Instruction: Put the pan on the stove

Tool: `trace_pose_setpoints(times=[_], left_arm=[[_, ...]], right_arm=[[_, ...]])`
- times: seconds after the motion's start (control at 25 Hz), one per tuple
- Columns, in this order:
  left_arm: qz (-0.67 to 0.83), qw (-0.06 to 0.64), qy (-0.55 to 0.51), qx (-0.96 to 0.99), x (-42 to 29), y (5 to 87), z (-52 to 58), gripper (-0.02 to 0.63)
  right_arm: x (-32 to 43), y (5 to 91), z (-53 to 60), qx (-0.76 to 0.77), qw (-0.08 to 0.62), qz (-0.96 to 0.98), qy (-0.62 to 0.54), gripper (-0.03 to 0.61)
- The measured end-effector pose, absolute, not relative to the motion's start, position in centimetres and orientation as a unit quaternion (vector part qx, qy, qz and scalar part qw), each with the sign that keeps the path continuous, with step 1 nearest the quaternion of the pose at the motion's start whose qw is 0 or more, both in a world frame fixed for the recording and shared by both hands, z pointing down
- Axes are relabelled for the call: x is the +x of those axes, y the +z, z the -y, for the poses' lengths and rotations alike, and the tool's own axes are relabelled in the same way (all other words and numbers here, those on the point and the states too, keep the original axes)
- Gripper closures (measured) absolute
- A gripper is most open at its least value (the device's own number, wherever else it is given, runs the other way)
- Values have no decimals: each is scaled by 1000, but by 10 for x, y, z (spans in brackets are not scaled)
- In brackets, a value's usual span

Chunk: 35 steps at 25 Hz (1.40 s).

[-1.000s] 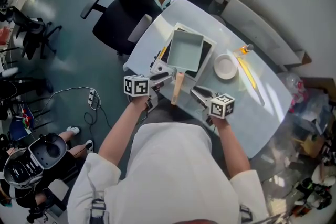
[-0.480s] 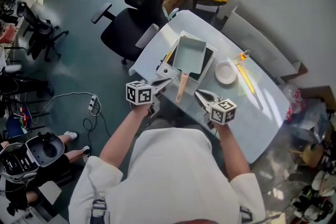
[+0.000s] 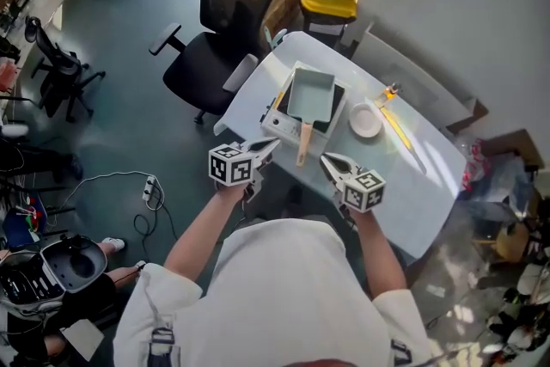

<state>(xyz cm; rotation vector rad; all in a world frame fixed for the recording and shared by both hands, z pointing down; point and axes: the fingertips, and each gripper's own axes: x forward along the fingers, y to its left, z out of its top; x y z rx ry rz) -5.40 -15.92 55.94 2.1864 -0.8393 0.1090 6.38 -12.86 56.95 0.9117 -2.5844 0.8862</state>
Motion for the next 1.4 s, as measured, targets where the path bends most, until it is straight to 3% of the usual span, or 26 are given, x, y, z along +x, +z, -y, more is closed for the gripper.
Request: trace_pose_setpoints(times=[0.92,1.4], left_arm=[[284,358,39,888,-65,512,72,588],[320,292,24,901,-52,471,53,588]], right_arm=[[91,518,12,472,80,839,258,543],[129,480,-3,466,89,861,182,544]])
